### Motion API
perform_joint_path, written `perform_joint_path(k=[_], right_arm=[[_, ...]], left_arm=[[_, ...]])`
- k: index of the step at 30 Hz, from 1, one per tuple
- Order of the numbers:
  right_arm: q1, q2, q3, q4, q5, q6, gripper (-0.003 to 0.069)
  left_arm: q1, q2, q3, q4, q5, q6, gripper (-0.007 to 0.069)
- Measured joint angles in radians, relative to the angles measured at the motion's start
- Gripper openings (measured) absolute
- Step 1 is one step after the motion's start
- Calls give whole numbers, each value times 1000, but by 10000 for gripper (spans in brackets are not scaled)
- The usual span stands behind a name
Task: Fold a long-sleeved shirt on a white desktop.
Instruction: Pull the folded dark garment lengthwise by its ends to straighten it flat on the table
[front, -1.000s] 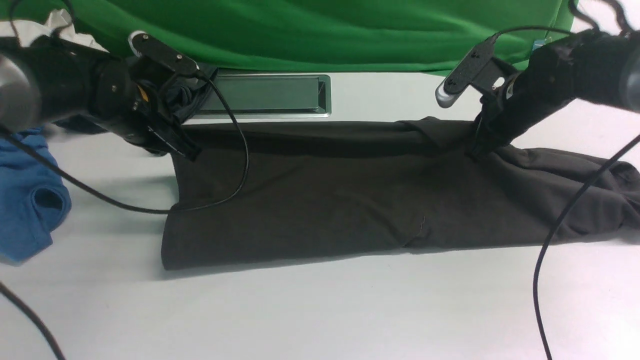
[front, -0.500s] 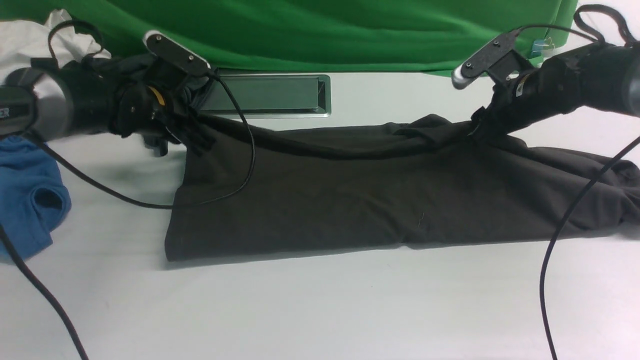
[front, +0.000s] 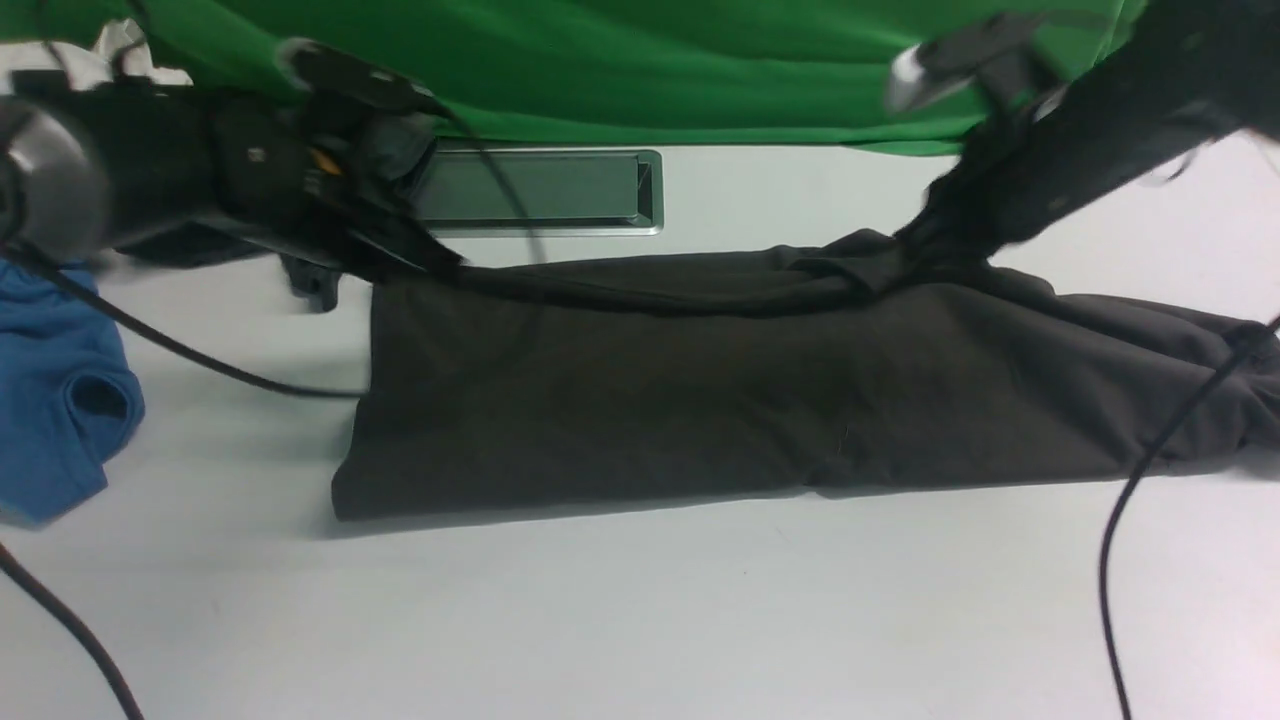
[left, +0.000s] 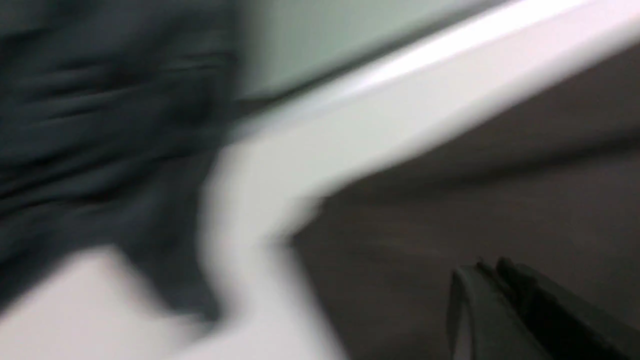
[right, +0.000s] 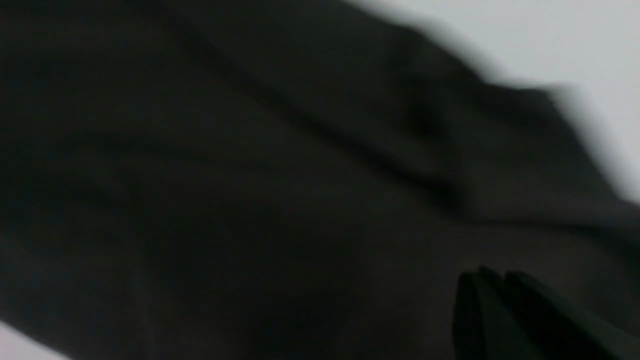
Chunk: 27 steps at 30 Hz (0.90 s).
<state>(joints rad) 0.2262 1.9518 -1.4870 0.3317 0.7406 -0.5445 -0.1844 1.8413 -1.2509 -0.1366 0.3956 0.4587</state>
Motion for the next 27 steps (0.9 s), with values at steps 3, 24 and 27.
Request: perform_joint_path(k=[3, 24, 27], right_arm=[[2, 72, 0, 23, -7, -23, 27], [-12, 406, -293, 60, -569, -39, 29], [-47, 414, -331, 59, -572, -32, 46]], left_arm=[[-94, 3, 63, -96, 8, 75, 17], [-164, 81, 160, -72, -108, 90, 17], [-165, 69, 161, -21, -91, 90, 17]])
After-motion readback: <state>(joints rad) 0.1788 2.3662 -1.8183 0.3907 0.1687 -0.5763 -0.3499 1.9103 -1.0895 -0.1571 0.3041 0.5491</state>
